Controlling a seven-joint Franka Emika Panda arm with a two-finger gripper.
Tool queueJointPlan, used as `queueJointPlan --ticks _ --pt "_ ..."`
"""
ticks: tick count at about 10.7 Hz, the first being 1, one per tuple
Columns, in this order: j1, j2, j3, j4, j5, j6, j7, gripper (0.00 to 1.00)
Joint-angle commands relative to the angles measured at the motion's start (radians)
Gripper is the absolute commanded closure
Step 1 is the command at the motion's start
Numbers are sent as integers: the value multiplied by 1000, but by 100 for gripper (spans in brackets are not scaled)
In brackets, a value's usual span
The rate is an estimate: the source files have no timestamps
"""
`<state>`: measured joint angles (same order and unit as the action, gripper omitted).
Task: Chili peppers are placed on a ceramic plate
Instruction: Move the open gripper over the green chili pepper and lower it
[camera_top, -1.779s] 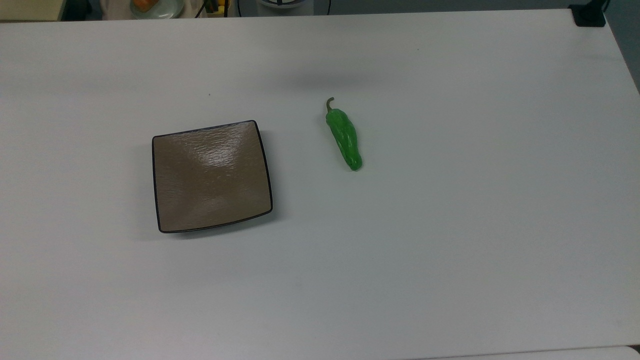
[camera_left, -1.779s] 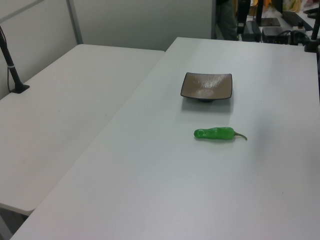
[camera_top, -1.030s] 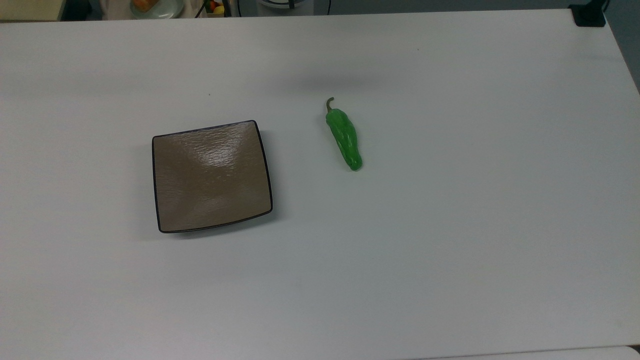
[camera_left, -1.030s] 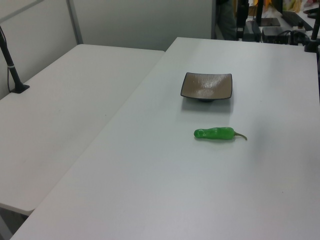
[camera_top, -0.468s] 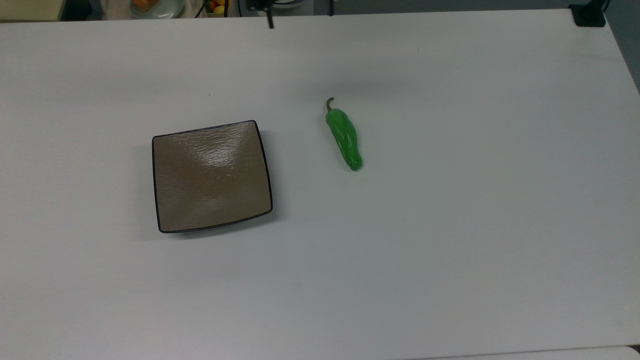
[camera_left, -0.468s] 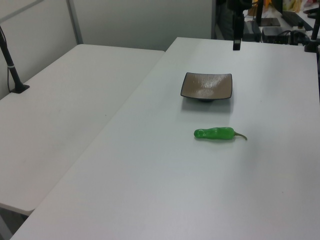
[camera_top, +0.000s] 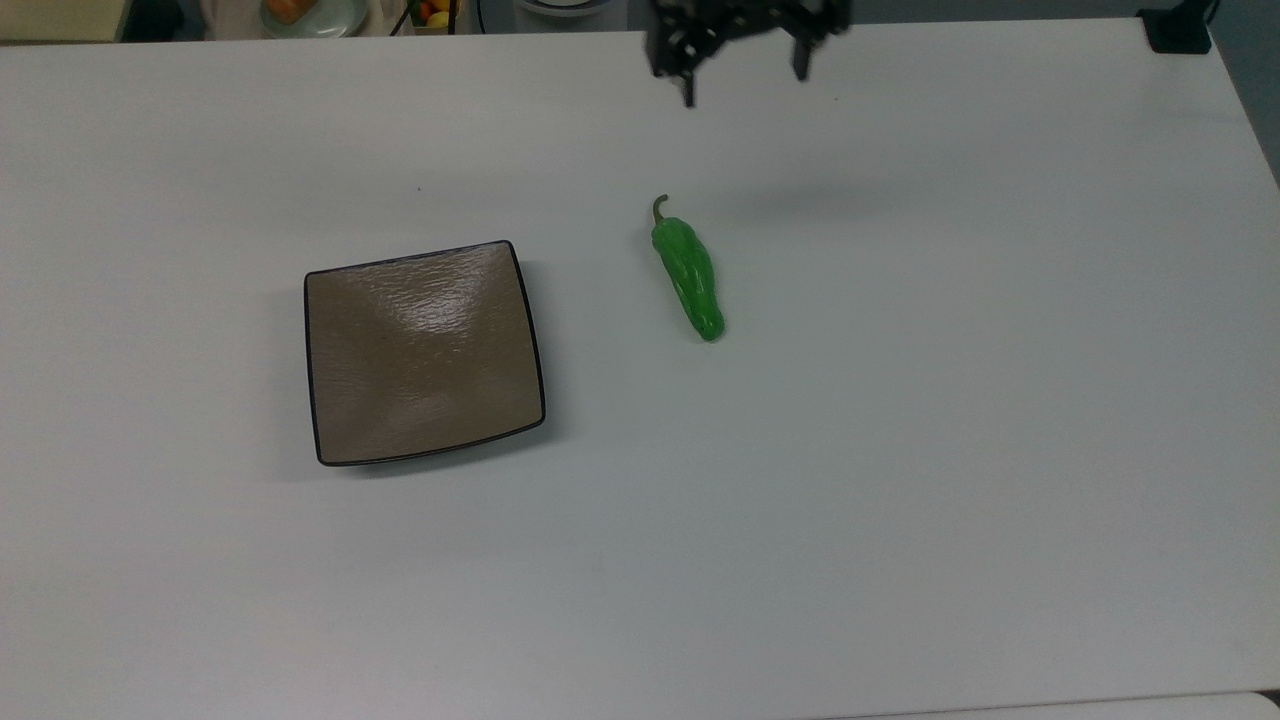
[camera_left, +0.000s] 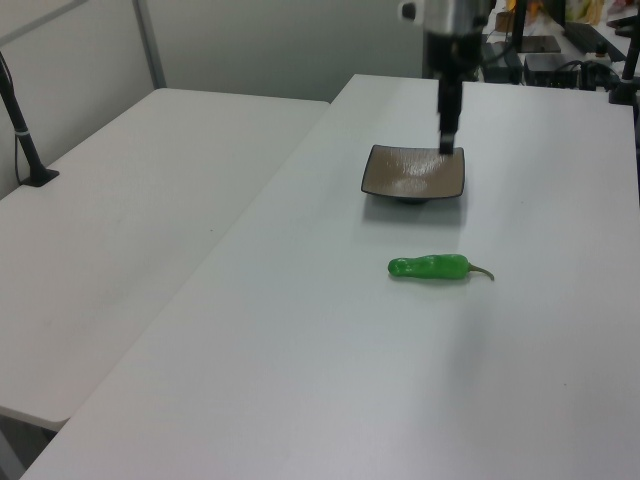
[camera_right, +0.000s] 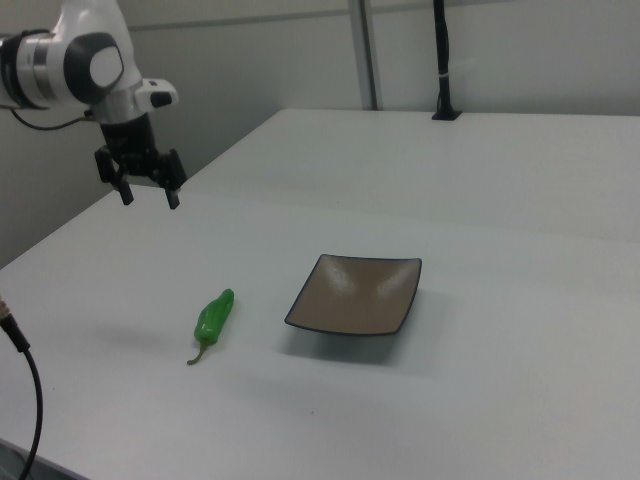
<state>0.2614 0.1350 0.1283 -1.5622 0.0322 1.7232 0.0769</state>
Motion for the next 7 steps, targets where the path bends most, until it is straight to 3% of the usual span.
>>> queueJointPlan --ticks 1,7 --pt "38 78 11 -36 9 125 83 0" --pt "33 169 10 -154 -27 318 70 0"
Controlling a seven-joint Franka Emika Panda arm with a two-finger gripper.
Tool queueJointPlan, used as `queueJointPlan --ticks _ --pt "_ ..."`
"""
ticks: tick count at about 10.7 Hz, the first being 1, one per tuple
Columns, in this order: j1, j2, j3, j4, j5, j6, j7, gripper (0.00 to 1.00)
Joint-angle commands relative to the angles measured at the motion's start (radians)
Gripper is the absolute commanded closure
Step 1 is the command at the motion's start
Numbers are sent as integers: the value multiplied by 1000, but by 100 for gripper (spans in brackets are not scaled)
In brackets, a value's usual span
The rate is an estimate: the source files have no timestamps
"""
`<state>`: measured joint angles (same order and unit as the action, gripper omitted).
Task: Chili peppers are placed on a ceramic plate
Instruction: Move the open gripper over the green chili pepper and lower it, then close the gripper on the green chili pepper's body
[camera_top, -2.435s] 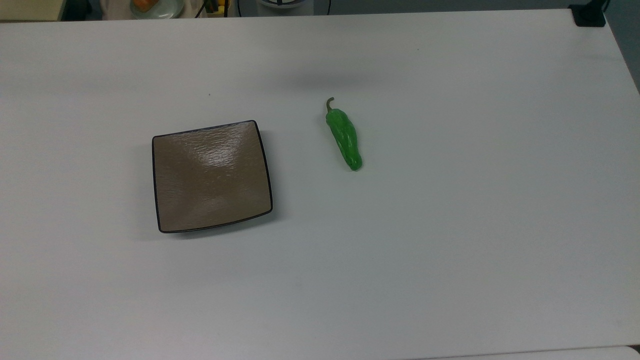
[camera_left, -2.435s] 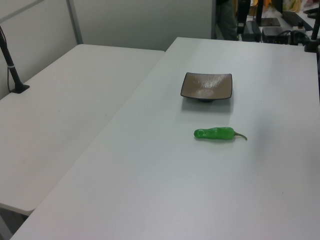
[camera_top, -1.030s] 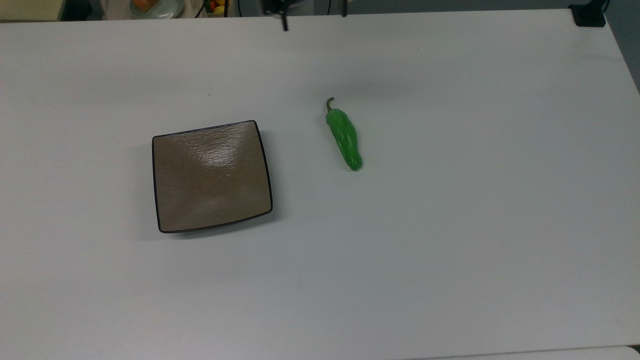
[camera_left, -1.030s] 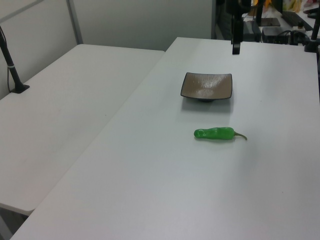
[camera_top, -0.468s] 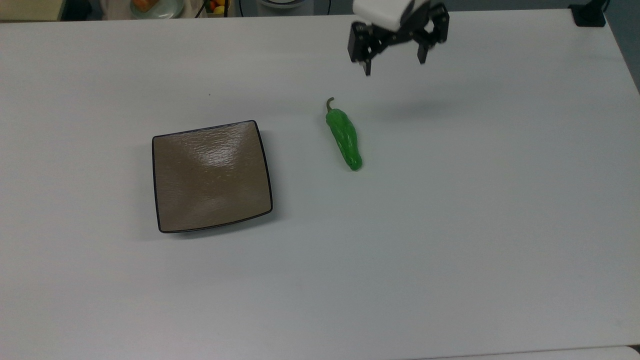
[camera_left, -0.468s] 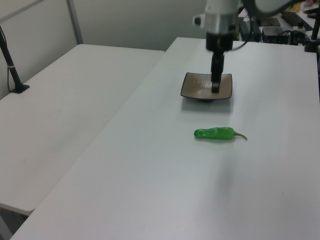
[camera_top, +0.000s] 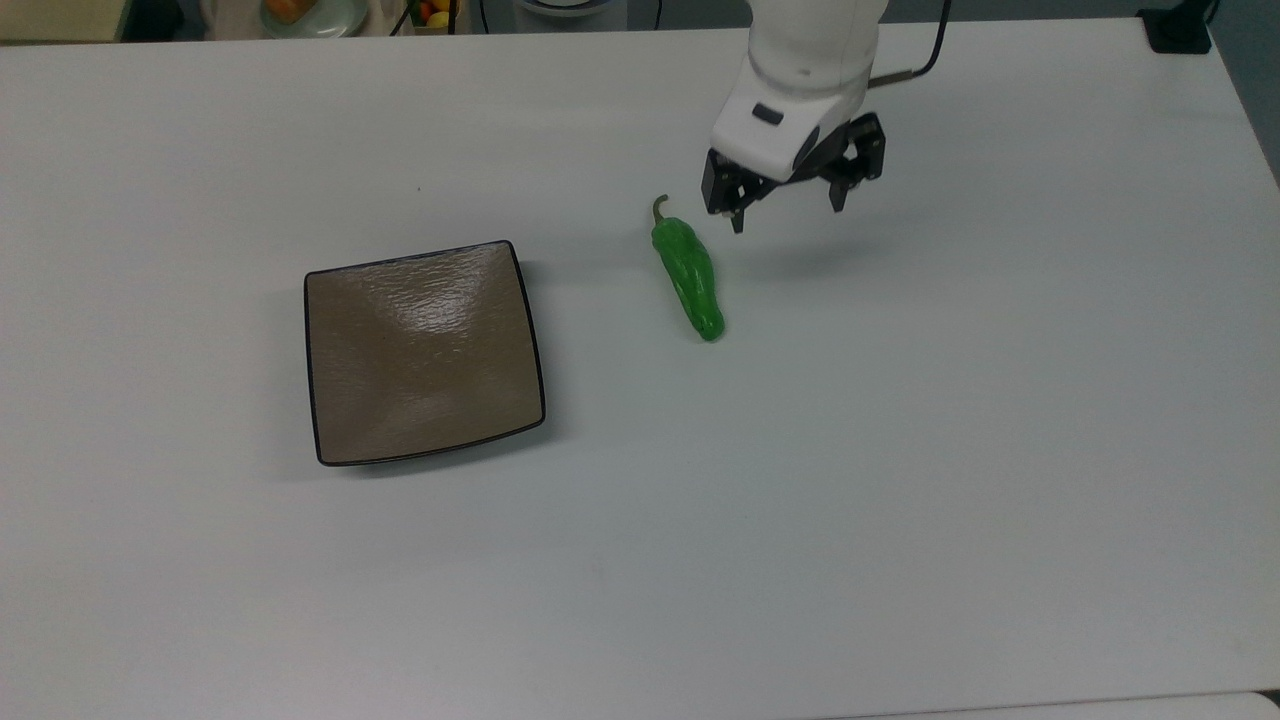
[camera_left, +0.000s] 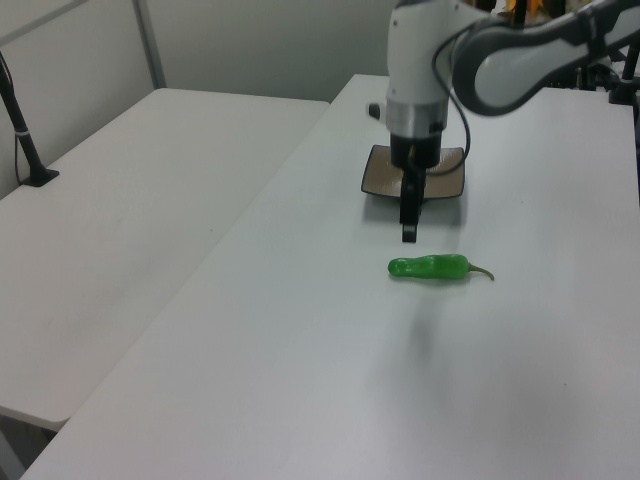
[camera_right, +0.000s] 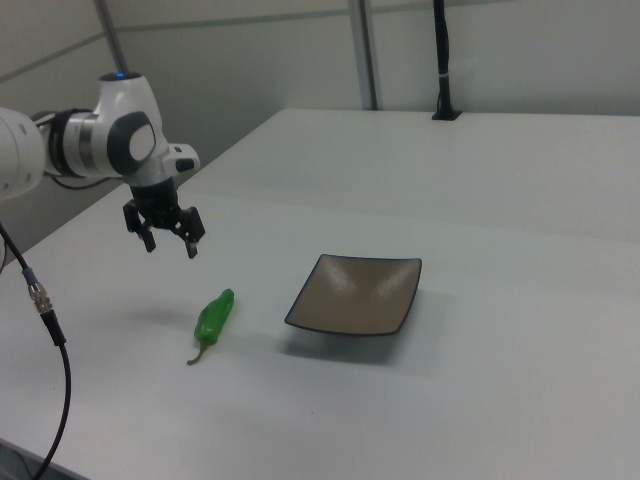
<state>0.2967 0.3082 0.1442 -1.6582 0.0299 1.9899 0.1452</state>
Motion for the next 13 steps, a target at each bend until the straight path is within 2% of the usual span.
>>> queueJointPlan --ticks 1,6,10,11,13 --pt "-5 3 -6 -75 -63 55 -2 0" --pt "-34 41 -12 -158 -148 148 -15 0" --pt "-47 64 -15 -186 -173 155 -38 1" --pt "-47 72 -14 -190 -177 155 -38 6" --pt "-47 81 -14 -196 -180 179 -38 22"
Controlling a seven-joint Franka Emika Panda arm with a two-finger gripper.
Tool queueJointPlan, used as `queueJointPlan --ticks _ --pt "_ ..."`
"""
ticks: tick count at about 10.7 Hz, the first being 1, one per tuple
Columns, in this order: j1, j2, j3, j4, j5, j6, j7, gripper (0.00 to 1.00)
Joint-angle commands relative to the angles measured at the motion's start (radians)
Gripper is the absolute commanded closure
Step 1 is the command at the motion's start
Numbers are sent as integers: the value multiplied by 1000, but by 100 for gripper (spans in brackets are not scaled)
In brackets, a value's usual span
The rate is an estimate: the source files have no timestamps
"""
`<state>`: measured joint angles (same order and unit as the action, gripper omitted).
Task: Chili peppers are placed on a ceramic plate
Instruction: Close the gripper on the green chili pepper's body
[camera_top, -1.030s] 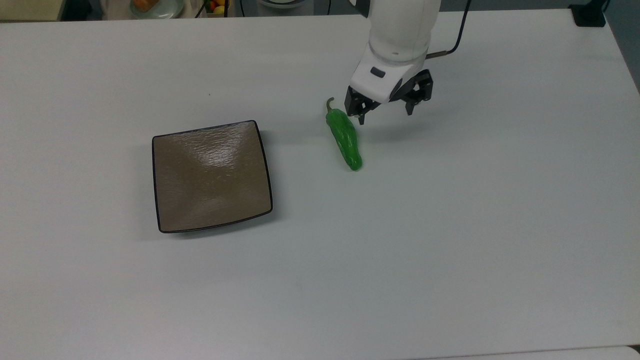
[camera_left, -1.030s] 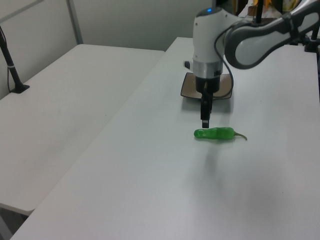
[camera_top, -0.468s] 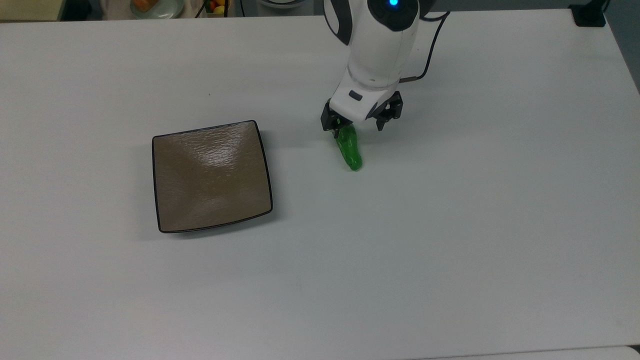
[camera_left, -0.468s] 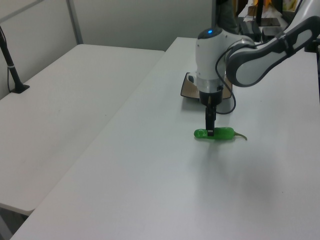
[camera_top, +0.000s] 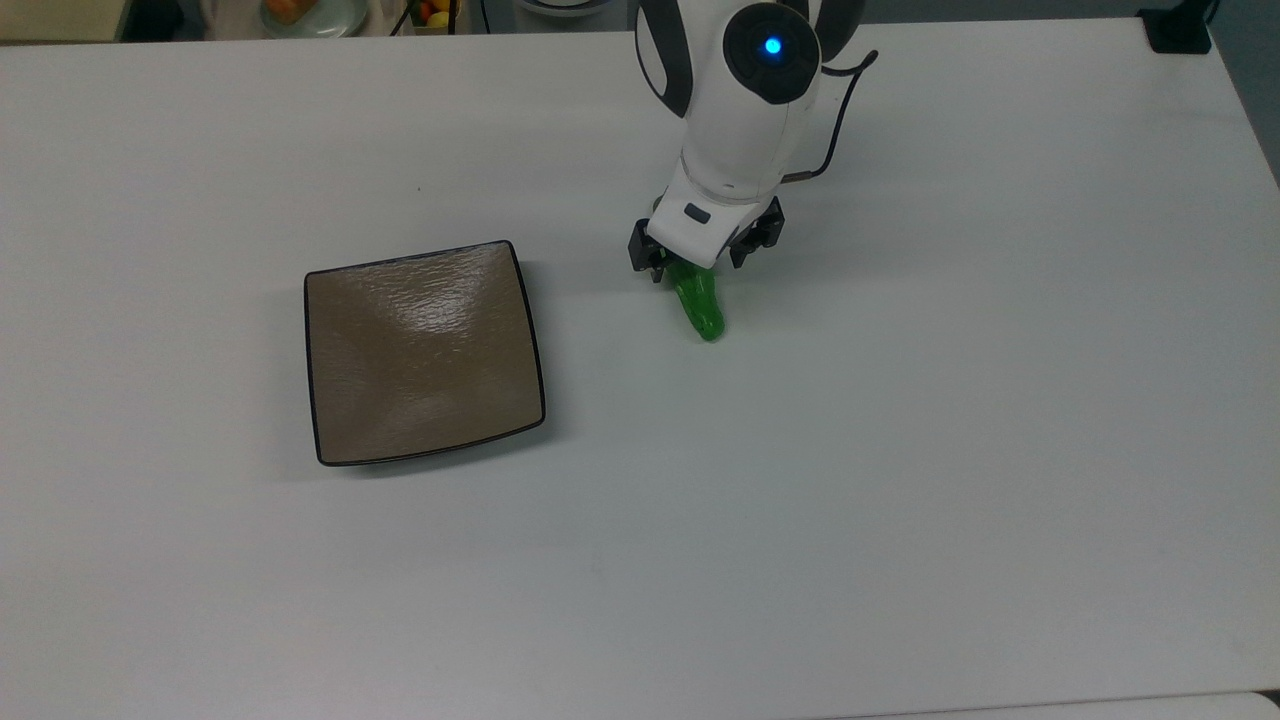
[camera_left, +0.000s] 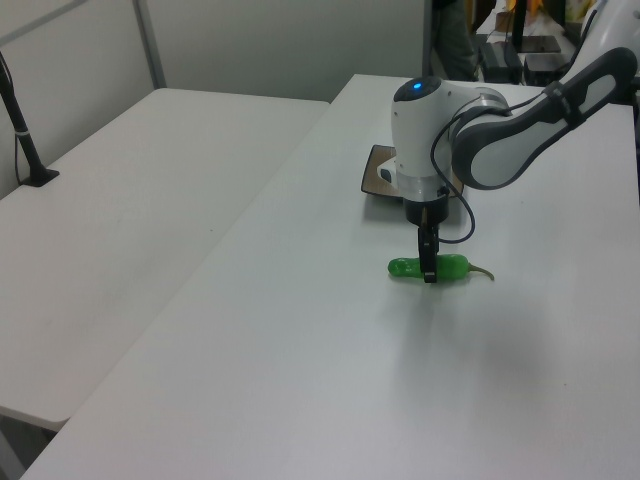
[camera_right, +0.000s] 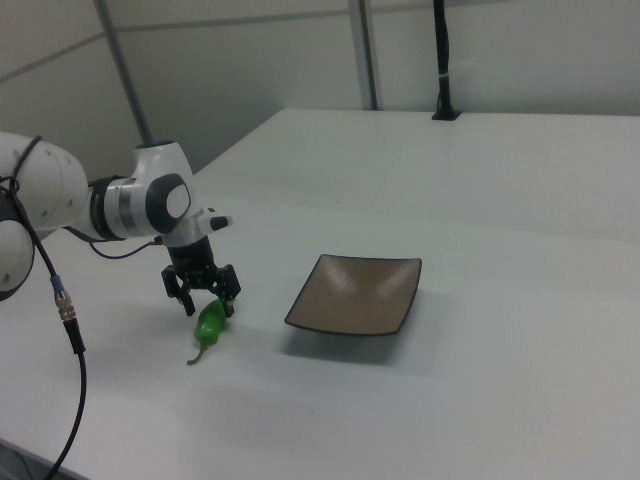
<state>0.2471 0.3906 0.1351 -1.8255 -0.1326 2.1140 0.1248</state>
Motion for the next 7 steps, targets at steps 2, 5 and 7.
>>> queueJointPlan --ticks 2,5,7 --pt "3 -1 -5 -29 -21 57 -22 47" --pt "5 -1 -5 -34 -32 44 -91 77" --pt "5 -35 -5 -26 -27 12 -97 84"
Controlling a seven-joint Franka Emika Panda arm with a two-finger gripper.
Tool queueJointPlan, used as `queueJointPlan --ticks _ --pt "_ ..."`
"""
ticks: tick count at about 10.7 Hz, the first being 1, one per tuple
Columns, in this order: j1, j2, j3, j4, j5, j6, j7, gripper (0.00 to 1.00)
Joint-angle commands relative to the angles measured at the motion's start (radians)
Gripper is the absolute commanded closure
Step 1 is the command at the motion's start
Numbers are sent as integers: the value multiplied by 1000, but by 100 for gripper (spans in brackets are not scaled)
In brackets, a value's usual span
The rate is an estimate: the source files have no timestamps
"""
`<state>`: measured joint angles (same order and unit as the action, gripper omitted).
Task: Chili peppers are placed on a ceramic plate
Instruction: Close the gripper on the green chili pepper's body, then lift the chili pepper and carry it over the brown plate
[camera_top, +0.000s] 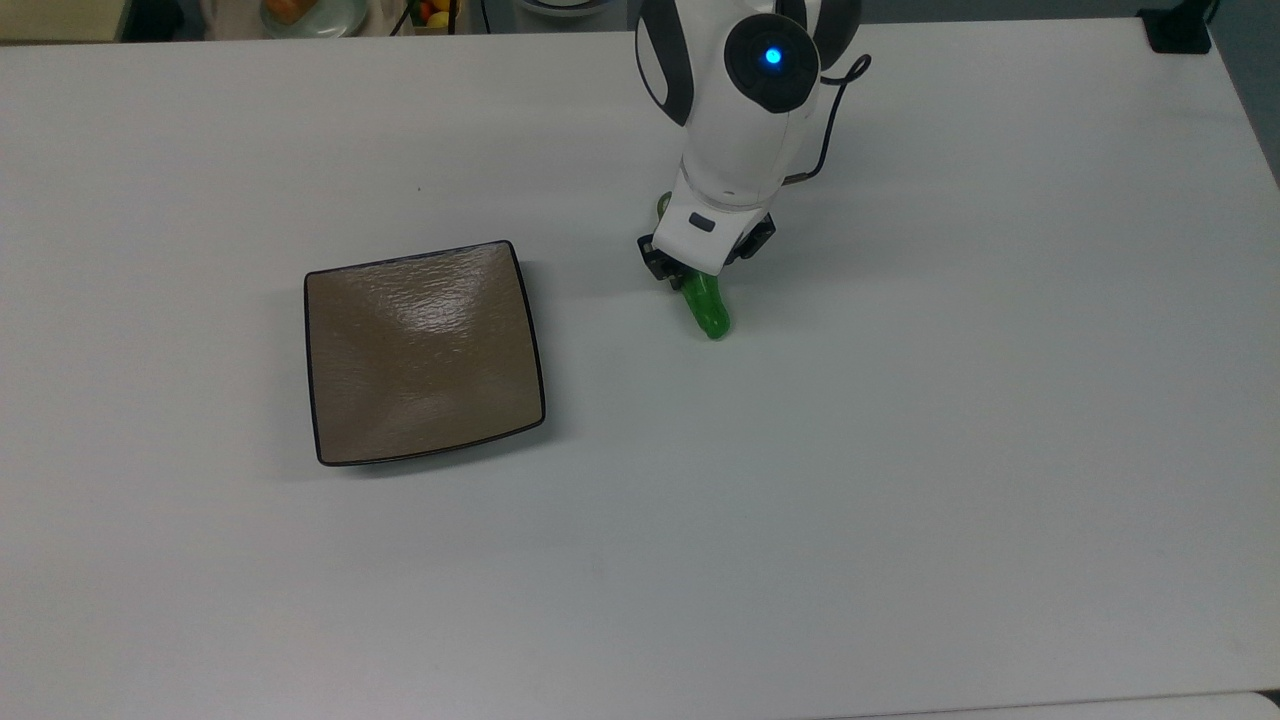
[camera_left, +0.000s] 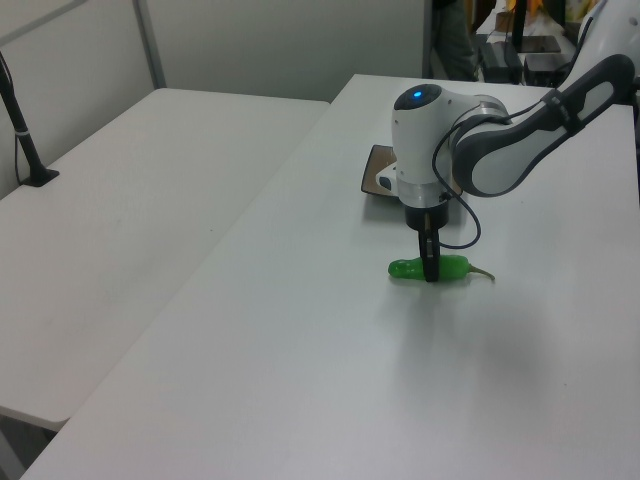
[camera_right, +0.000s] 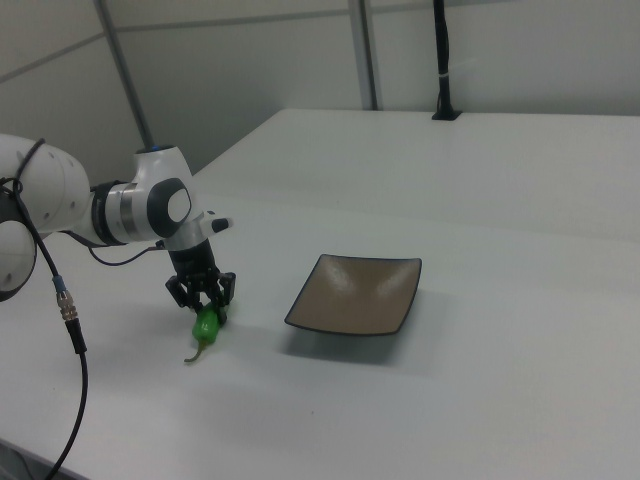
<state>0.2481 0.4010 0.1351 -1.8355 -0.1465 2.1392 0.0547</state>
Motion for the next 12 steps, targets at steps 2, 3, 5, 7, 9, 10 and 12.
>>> queueJointPlan --ticks 2,3,5,7,9,10,12 --pt "4 -98 -5 -5 -2 -56 -26 84" --pt "2 -129 -5 -2 2 -82 -26 84" --pt "-1 -186 -9 39 75 -168 -42 83" --pt "-33 -247 -9 65 133 -261 -93 83" --pt "-82 -307 -9 65 165 -327 -172 83" --pt "-111 -323 -9 67 165 -350 -224 83" --pt "-186 -309 -9 84 166 -360 -312 83"
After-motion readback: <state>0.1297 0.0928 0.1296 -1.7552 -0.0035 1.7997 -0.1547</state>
